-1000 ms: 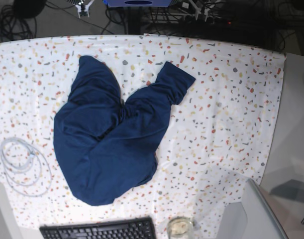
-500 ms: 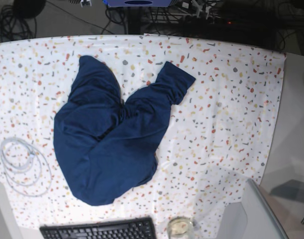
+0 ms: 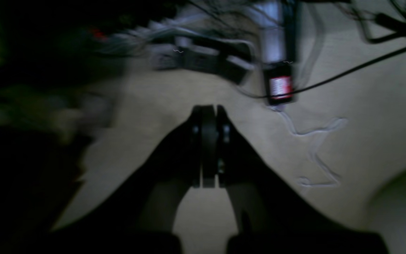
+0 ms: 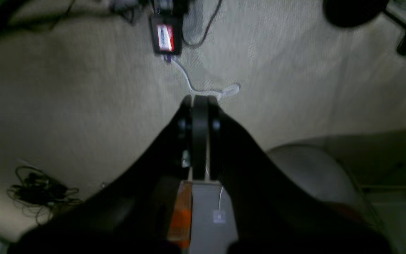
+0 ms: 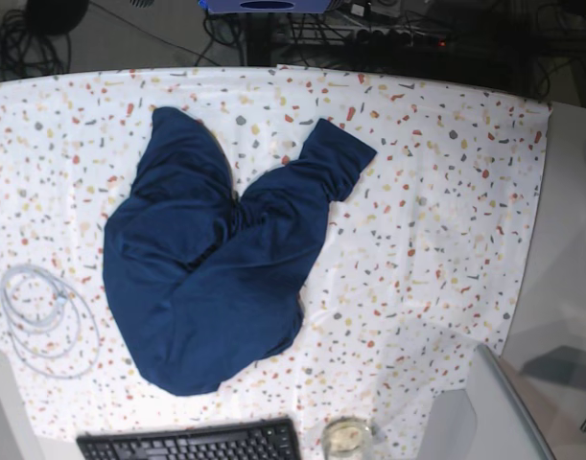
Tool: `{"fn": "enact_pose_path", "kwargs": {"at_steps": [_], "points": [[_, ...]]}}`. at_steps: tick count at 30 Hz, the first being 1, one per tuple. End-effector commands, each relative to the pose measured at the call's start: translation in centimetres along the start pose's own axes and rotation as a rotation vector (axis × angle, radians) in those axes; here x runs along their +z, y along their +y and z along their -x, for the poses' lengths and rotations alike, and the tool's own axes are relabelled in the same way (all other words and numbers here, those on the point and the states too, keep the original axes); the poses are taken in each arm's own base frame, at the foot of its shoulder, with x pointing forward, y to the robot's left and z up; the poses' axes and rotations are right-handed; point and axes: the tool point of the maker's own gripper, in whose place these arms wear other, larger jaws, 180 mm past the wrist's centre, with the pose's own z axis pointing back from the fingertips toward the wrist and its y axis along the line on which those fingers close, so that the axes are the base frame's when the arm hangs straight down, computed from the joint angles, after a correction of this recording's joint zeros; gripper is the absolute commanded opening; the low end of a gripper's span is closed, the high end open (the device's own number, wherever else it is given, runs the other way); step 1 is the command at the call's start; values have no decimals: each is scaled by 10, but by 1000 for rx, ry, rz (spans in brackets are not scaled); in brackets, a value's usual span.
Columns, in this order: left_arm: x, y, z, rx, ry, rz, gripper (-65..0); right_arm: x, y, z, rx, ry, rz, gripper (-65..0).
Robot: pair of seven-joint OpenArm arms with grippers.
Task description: Layout the t-shirt on the table in an organized manner, then fold the t-shirt properly
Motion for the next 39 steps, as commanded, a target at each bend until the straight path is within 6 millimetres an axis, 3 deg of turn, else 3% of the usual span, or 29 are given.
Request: {"fn": "enact_pose_path", "kwargs": {"at_steps": [1, 5, 8, 12, 14, 21, 27, 30, 33, 34, 37, 39], "points": [[13, 3, -8, 10, -43, 4, -650, 10, 0, -4, -7, -26, 1, -644], [53, 27, -56, 41, -190, -6, -650, 43, -1, -19, -12, -78, 6, -644], [79, 45, -98, 70, -284, -11, -650, 69, -3, -43, -15, -135, 10, -644], [109, 55, -163, 84, -426, -12, -650, 104, -7, -95, -12, -275, 20, -644], [117, 55, -202, 70, -497, -8, -650, 121, -9, -134, -12, -371, 24, -644], [107, 59, -299, 93, -565, -7, -650, 142, -22, -255, -11, -590, 50, -644], [80, 59, -340, 226, -589, 6, -650, 181, -37, -362, 22, -775, 90, -624], [74, 39, -348, 297, -605, 54, -650, 206, -48, -401, 68, -841, 124, -506], [71, 11, -361, 325, -623, 116, -451, 215, -49, -425, 199, -842, 131, -318], [72, -3, -368, 318, -632, 148, -433, 213, -49, -431, 257, -830, 133, -245], [64, -48, -392, 277, -633, 249, -482, 194, -43, -439, 383, -770, 102, -74], [48, -65, -399, 242, -596, 282, -545, 181, -39, -441, 435, -731, 77, -35]]}}
